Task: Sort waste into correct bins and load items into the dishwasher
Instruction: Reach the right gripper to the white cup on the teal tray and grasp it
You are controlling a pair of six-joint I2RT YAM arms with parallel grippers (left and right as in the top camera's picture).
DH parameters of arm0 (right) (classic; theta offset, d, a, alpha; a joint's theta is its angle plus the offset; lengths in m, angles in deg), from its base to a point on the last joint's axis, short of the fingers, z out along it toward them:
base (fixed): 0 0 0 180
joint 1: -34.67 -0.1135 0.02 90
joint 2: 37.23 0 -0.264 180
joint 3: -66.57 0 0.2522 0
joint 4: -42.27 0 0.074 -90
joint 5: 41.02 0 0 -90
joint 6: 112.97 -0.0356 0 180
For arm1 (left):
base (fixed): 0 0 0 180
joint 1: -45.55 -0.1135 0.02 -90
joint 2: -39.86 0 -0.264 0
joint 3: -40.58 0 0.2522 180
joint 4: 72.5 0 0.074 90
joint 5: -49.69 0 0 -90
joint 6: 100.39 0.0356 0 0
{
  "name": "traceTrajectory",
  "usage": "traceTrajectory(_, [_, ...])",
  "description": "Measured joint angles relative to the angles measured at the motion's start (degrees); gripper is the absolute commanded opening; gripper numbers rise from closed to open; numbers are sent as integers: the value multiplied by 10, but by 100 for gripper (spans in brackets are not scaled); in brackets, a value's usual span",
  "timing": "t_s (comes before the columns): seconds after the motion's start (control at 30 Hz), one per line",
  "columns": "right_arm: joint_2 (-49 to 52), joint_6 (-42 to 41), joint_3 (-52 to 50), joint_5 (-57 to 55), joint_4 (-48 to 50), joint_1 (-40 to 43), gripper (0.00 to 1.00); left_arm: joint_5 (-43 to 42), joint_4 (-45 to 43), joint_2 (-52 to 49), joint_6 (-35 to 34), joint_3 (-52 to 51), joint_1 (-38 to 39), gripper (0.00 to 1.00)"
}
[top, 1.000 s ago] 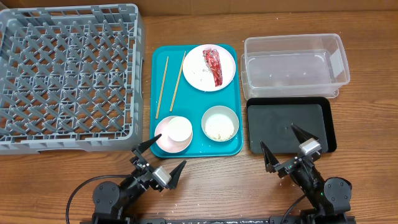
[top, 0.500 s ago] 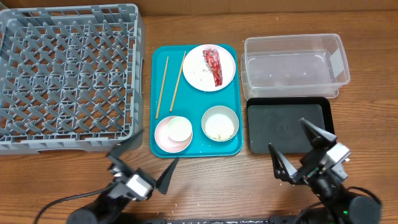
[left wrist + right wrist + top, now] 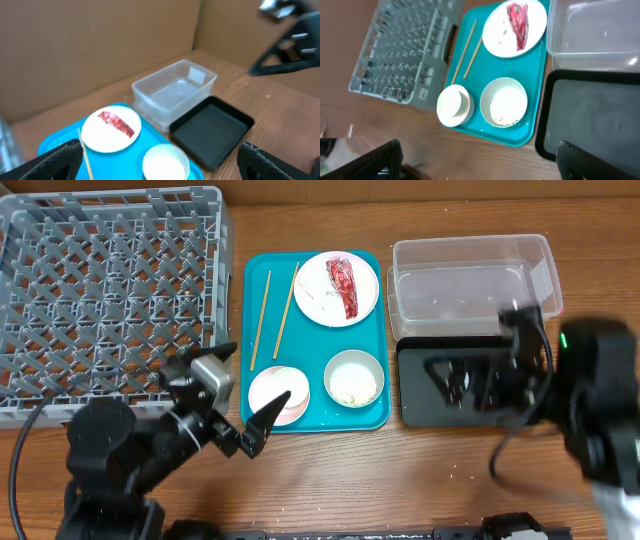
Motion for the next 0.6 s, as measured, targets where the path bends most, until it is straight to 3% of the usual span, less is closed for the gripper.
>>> traceTrajectory(0.13, [120,-4,51,31,-30,0,100,14,37,-42,-40,16,0,100])
traceTrajectory(0.27, [186,0,51,85,18,-6,100,84,180,-115,-92,56,0,100])
traceTrajectory(0.47, [245,1,51,55,46,-88,100,135,375,-274,-122,231,0,100])
traceTrajectory(0.6, [256,-6,51,21,61,-129,84,131,455,-332,-124,306,0,100])
